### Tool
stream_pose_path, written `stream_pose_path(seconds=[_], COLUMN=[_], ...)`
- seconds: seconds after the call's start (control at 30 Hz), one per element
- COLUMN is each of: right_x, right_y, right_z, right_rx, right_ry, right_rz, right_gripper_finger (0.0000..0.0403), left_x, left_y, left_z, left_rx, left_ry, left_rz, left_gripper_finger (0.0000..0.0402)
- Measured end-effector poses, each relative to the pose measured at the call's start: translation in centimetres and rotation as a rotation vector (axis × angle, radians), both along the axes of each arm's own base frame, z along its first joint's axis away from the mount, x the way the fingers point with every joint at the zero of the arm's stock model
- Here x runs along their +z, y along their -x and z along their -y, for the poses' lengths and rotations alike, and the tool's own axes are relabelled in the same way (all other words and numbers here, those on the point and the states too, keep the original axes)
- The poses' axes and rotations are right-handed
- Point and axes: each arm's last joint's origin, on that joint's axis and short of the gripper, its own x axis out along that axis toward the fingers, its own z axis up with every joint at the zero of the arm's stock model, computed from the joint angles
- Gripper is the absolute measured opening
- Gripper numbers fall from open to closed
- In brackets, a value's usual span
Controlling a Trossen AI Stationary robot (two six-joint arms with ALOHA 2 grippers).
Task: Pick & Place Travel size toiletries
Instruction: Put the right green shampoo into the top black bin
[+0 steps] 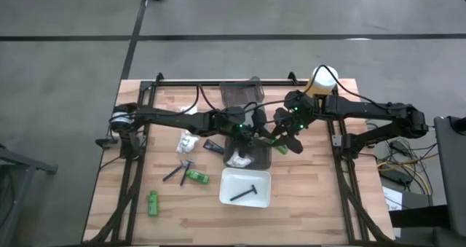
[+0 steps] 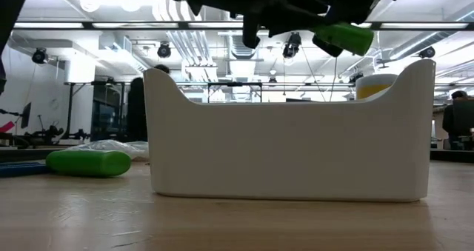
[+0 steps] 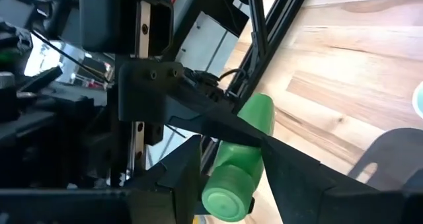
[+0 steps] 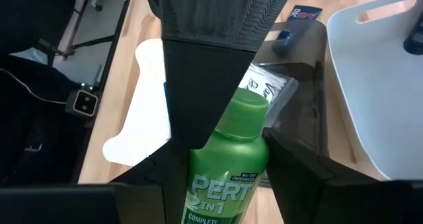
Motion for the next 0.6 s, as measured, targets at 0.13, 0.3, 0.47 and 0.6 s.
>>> stream_pose_path(seconds=[0.13, 0.3, 0.47, 0.6], right_x=[0.04, 0.04, 0.01, -0.02], right_y=[-0.08, -0.09, -0.09, -0.05], right_z=[0.03, 0.02, -0.07, -0.13], right_rx=[-0.008, -0.009, 0.015, 0.019], right_ry=[-0.004, -0.010, -0.038, -0.050], right_rz=[0.004, 0.003, 0.002, -0.005], right_gripper_finger=[0.0160, 0.0157, 0.0167, 0.0162], left_x=[0.02, -0.15, -0.58, -0.76], left_y=[0.09, 0.13, 0.30, 0.40], left_z=[-0.07, -0.07, 0.01, 0.08], left_rx=[0.013, 0.012, 0.004, 0.000], left_ry=[0.025, 0.026, 0.031, 0.068], left_rz=[-0.033, -0.048, -0.100, -0.127], left_gripper_finger=[0.0168, 0.0168, 0.0168, 0.0168])
